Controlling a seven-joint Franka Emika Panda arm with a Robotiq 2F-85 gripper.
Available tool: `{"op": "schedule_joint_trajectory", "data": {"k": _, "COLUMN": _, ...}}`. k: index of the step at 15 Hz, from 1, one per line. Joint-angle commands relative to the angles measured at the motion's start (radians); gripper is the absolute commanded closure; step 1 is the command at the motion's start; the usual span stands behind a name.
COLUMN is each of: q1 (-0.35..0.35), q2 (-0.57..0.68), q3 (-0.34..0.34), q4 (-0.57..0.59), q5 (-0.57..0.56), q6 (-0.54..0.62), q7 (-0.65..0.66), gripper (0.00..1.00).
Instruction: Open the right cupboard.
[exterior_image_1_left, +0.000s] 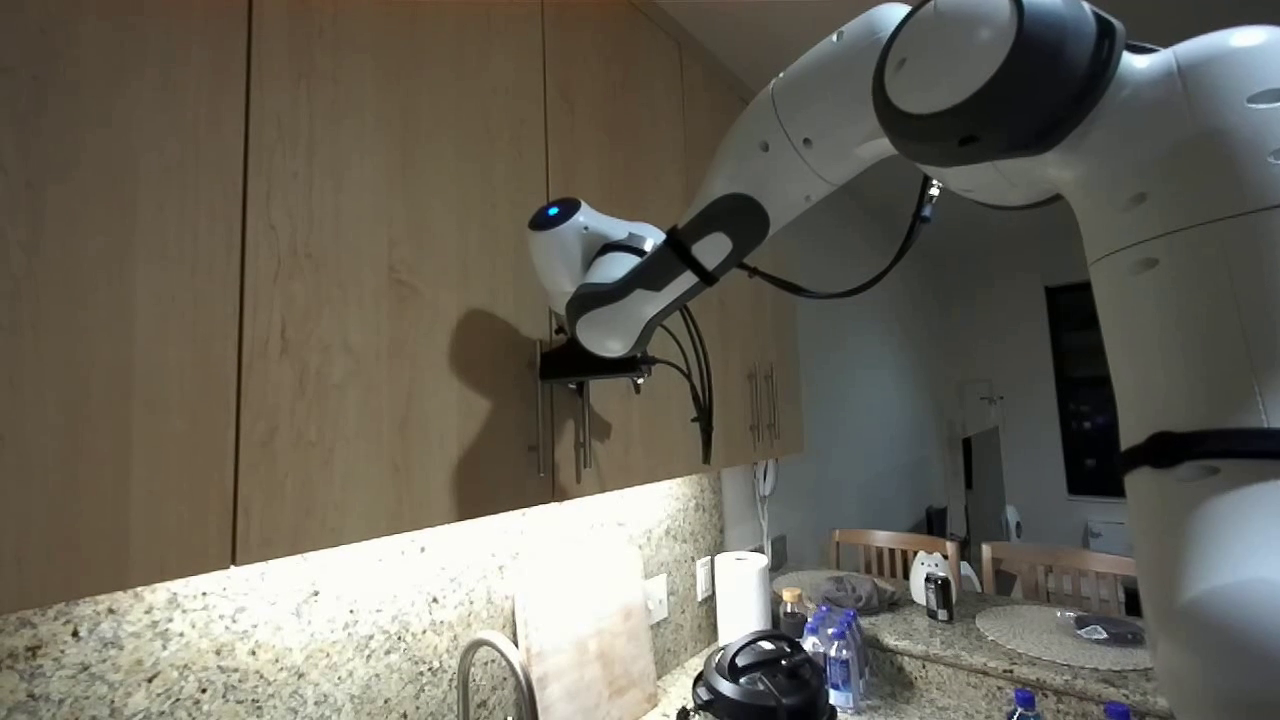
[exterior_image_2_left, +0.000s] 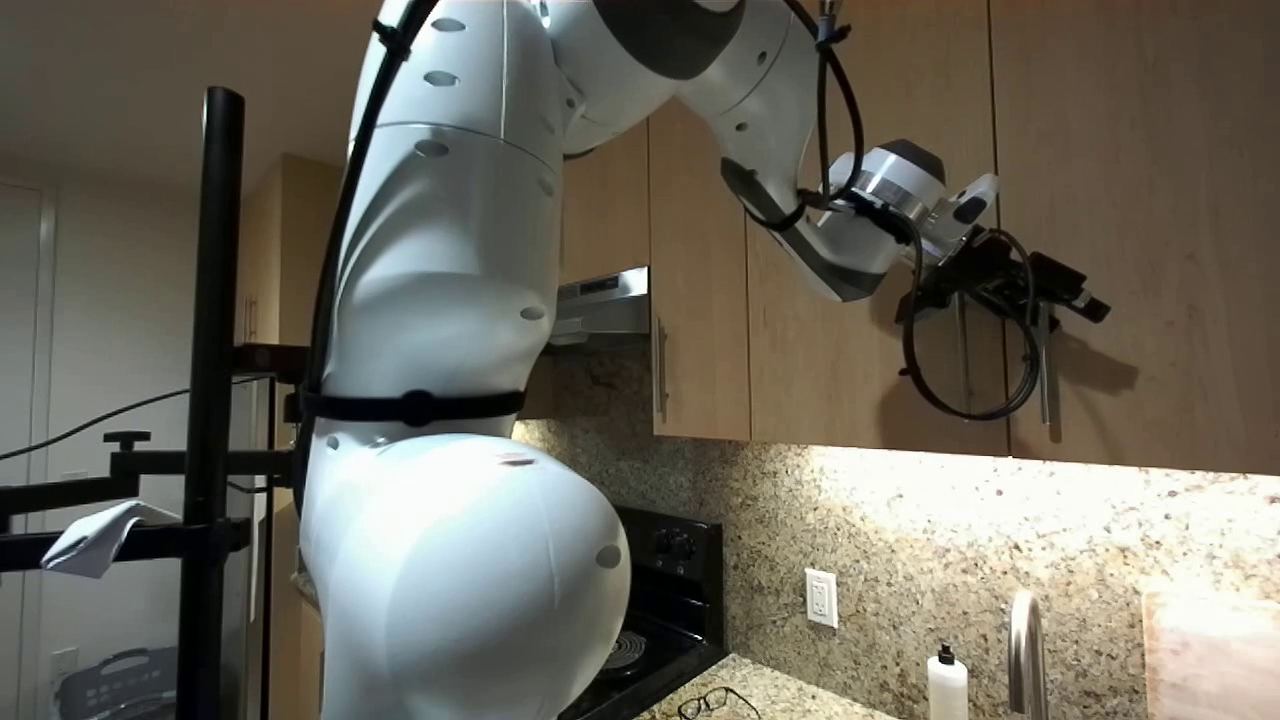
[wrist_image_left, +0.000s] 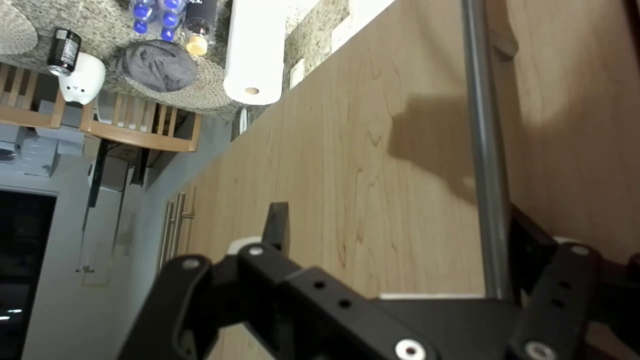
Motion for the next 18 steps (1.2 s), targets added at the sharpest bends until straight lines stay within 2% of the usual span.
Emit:
{"op": "schedule_joint_trajectory", "data": {"k": 1, "q1": -0.002, "q2": -0.079, "q3": -0.017, "q4": -0.098, "q5": 0.006, "q6": -0.023, "q7": 0.041, "gripper": 0.0}}
{"op": "schedule_joint_trajectory", "data": {"k": 7, "q1": -0.014, "q2": -0.149, "q3": -0.024, "q4": -0.189, "q5": 0.022, "q6": 0.014, "q7": 0.063, "gripper": 0.0}}
{"op": "schedule_joint_trajectory", "data": {"k": 13, "q1": -0.038, "q2": -0.23, "q3": -0.052, "q4": -0.283, "q5": 0.001, "q6": 0.113, "q7": 0.028, "gripper": 0.0}}
{"op": "schedule_joint_trajectory", "data": {"k": 18, "q1": -0.064, "q2": -0.284, "q3": -0.085, "q4": -0.356, "q5": 0.027, "q6": 0.209, "q7": -0.04, "gripper": 0.0}}
